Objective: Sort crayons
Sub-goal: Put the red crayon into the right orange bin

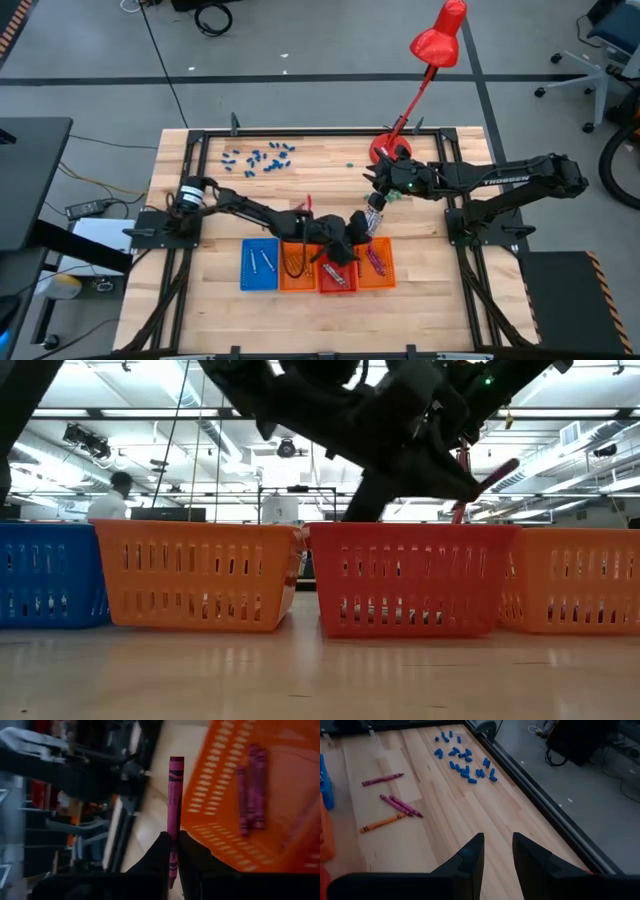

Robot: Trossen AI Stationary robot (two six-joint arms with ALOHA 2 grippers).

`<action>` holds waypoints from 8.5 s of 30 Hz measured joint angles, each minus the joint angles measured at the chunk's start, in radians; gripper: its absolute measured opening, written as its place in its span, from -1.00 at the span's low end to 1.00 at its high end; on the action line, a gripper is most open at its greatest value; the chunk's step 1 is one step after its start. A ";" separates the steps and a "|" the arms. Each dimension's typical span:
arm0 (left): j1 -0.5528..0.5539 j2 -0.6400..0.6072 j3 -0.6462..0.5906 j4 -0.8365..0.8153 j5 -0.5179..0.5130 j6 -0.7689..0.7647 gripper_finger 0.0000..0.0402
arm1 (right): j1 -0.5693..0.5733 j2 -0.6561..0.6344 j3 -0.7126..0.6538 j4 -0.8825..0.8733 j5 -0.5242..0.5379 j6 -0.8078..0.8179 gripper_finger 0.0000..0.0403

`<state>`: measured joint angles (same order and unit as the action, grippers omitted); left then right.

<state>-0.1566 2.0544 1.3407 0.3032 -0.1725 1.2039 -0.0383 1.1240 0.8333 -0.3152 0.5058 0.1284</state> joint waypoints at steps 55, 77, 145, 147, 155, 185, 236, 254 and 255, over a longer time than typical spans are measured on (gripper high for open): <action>0.464 -0.313 -0.021 -1.192 0.246 -0.990 -0.29 | 0.024 0.002 0.000 0.015 0.018 -0.027 -0.47; 0.354 -0.285 -0.209 -0.997 0.139 -1.202 -0.29 | 0.024 0.002 0.000 0.051 0.024 -0.035 -0.47; 0.424 -0.418 -0.319 -0.714 0.266 -1.086 -0.88 | 0.024 0.002 0.000 0.042 0.016 -0.034 -0.47; 0.420 -0.418 -0.319 -0.688 0.275 -1.094 -0.87 | 0.024 0.002 0.000 0.042 0.016 -0.034 -0.47; 0.361 -0.417 -0.319 -0.448 0.297 -1.107 -0.85 | 0.024 0.002 0.000 0.043 0.017 -0.034 -0.47; 0.063 -0.035 -0.161 0.458 0.303 -1.463 -0.84 | 0.052 -0.068 -0.001 -0.112 0.235 0.063 -0.47; 0.015 0.052 -0.095 0.327 0.147 -1.783 -0.49 | 0.135 -0.113 -0.001 -0.105 0.234 0.063 -0.47; 0.230 -0.177 -0.095 -0.723 0.157 -1.215 -0.49 | 0.147 -0.092 0.000 -0.047 0.231 0.033 -0.47; 0.240 -0.177 -0.095 -0.768 0.140 -1.214 -0.49 | 0.147 -0.086 0.000 -0.031 0.229 0.028 -0.47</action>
<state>0.0836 1.8774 1.2453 -0.4645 -0.0327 -0.0103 0.1085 1.0375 0.8330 -0.3462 0.7344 0.1564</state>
